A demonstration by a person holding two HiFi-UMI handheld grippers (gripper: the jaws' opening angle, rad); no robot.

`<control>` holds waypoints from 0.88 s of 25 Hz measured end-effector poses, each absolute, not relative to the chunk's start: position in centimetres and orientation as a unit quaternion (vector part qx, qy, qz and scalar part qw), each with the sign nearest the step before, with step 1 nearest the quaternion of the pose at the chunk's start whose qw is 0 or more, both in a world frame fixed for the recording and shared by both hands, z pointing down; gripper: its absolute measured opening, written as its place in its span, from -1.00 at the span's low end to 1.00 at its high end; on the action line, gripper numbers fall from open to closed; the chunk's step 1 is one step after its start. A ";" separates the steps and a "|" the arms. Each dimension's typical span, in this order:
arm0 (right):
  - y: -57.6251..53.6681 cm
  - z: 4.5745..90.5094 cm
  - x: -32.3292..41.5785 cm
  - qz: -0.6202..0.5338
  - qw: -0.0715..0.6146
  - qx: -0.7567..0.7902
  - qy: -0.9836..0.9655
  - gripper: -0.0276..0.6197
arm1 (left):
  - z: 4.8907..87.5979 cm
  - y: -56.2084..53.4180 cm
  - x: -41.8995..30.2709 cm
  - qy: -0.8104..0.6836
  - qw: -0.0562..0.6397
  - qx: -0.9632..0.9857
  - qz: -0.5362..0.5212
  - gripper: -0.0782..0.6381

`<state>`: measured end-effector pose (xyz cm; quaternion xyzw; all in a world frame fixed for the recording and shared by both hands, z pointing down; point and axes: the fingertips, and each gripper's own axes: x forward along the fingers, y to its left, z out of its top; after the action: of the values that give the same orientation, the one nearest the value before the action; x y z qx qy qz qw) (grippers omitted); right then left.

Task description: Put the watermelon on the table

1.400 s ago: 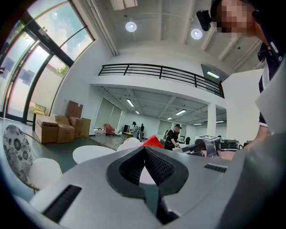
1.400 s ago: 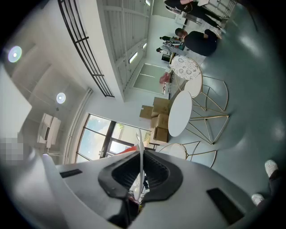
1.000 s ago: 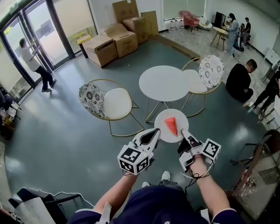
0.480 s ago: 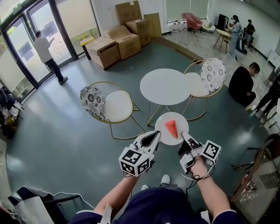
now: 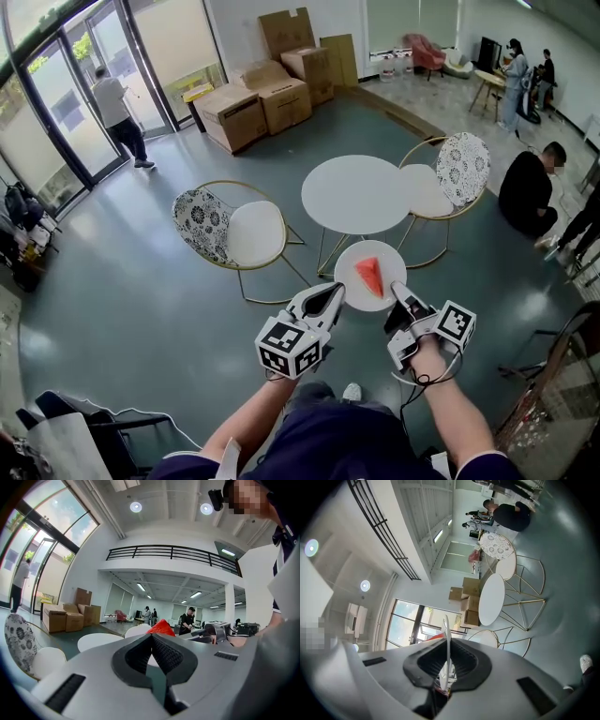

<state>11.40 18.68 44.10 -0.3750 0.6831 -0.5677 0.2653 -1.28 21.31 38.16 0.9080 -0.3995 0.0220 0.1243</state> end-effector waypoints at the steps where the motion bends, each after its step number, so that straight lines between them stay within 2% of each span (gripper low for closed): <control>1: 18.5 44.1 11.5 -0.568 0.267 -0.374 0.683 -0.87 | 38.2 21.2 -1.2 -0.400 0.125 0.908 0.024 -0.77; 10: 15.0 44.3 12.5 -0.568 0.274 -0.378 0.678 -0.87 | 38.6 17.3 -0.4 -0.397 0.125 0.909 0.030 -0.77; 22: 5.2 47.1 11.4 -0.571 0.258 -0.409 0.664 -0.87 | 41.4 6.7 -1.8 -0.379 0.144 0.913 0.030 -0.77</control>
<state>11.37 5.17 47.05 -0.4090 0.6639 -0.5706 0.2576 -1.75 6.65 41.35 0.9134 -0.3794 0.0298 0.1444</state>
